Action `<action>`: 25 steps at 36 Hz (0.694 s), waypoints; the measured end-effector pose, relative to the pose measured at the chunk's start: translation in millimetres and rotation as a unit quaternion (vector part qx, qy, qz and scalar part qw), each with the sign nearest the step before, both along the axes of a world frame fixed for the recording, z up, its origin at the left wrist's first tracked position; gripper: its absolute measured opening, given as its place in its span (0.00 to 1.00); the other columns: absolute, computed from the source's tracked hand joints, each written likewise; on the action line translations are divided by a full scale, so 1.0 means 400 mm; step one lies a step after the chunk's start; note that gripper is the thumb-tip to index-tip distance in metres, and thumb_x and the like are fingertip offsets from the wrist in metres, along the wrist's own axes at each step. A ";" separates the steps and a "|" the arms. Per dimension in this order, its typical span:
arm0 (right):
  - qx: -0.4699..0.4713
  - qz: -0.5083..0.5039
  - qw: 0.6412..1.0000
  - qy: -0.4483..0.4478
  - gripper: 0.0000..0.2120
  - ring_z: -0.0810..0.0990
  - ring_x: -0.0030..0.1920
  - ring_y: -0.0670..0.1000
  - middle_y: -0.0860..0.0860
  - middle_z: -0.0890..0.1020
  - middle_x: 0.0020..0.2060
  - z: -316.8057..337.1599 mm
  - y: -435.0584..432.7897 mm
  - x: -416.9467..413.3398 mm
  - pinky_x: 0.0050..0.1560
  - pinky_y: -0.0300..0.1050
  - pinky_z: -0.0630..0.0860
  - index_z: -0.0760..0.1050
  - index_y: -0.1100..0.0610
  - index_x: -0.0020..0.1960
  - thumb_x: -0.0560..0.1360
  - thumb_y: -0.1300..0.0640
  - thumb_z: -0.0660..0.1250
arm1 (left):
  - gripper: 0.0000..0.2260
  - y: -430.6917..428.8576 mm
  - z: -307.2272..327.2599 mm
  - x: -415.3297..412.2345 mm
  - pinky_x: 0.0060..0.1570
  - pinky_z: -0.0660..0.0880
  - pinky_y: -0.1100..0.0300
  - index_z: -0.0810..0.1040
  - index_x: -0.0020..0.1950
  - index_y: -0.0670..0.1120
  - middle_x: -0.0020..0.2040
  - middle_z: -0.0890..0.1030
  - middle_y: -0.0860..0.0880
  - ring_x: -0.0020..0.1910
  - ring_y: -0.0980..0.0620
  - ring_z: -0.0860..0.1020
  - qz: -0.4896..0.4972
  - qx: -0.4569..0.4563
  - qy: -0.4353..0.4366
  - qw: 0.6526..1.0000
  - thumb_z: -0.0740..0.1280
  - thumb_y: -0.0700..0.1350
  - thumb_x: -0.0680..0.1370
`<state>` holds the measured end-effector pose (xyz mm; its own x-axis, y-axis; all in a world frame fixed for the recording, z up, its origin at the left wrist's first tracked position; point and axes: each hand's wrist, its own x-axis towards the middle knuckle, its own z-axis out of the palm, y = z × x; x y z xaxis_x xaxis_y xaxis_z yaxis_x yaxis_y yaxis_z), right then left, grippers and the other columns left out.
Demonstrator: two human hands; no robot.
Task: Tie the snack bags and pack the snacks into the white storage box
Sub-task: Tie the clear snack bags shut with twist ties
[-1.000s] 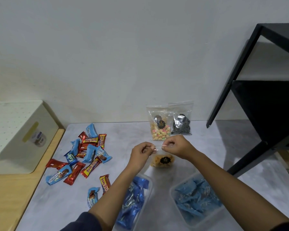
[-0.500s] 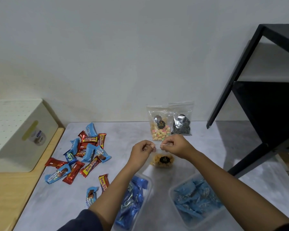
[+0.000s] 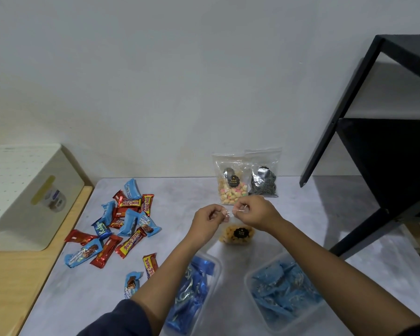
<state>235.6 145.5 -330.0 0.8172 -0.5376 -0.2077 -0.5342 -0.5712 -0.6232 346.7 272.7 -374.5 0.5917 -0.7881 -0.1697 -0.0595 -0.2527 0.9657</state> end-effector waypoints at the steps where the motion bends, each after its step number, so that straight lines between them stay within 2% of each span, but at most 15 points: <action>1: -0.006 -0.006 1.000 -0.003 0.02 0.78 0.47 0.49 0.44 0.79 0.41 0.004 0.004 0.001 0.50 0.43 0.73 0.79 0.48 0.41 0.71 0.52 0.67 | 0.07 0.000 0.001 0.000 0.56 0.77 0.47 0.79 0.43 0.44 0.37 0.81 0.46 0.41 0.48 0.80 -0.004 -0.003 0.006 1.000 0.64 0.36 0.77; 5: -0.032 -0.030 0.999 -0.002 0.04 0.78 0.48 0.50 0.46 0.81 0.42 0.009 0.015 0.004 0.53 0.44 0.72 0.80 0.49 0.41 0.71 0.54 0.67 | 0.06 -0.003 0.003 0.001 0.55 0.77 0.53 0.78 0.44 0.41 0.35 0.80 0.48 0.36 0.57 0.80 -0.017 -0.009 0.040 0.999 0.63 0.35 0.78; 8: -0.038 -0.035 0.999 0.007 0.05 0.78 0.50 0.52 0.46 0.81 0.43 0.006 0.024 0.008 0.57 0.48 0.71 0.80 0.50 0.41 0.71 0.55 0.65 | 0.08 -0.003 0.000 0.005 0.54 0.77 0.54 0.78 0.41 0.45 0.32 0.80 0.52 0.37 0.57 0.80 -0.021 -0.003 0.037 0.999 0.63 0.36 0.77; 11: -0.027 -0.034 0.999 0.011 0.05 0.78 0.52 0.51 0.45 0.82 0.45 0.007 0.028 0.010 0.60 0.50 0.70 0.80 0.49 0.42 0.71 0.54 0.65 | 0.07 0.000 -0.003 0.008 0.54 0.78 0.55 0.78 0.42 0.43 0.35 0.80 0.47 0.36 0.57 0.80 -0.013 0.001 0.037 0.999 0.63 0.35 0.78; 17: -0.021 -0.033 0.999 0.000 0.04 0.78 0.50 0.51 0.45 0.81 0.42 0.006 0.023 0.008 0.58 0.50 0.70 0.79 0.47 0.39 0.71 0.52 0.67 | 0.05 -0.002 -0.002 0.007 0.49 0.78 0.64 0.78 0.45 0.40 0.37 0.80 0.46 0.36 0.60 0.81 -0.017 0.004 0.033 0.999 0.62 0.34 0.78; 21: -0.043 -0.048 0.998 -0.008 0.03 0.78 0.48 0.51 0.44 0.79 0.38 -0.001 0.025 0.012 0.58 0.50 0.69 0.78 0.47 0.38 0.70 0.52 0.66 | 0.06 -0.005 0.006 0.009 0.52 0.77 0.60 0.78 0.44 0.43 0.36 0.80 0.48 0.37 0.60 0.80 -0.033 0.001 0.008 0.999 0.63 0.36 0.78; 25: -0.047 -0.053 0.997 -0.008 0.03 0.77 0.51 0.51 0.44 0.81 0.41 -0.009 0.028 0.013 0.56 0.49 0.63 0.78 0.46 0.40 0.71 0.51 0.66 | 0.08 -0.002 0.007 0.015 0.56 0.77 0.51 0.79 0.41 0.48 0.35 0.81 0.52 0.41 0.52 0.81 -0.035 0.013 -0.017 0.999 0.65 0.38 0.77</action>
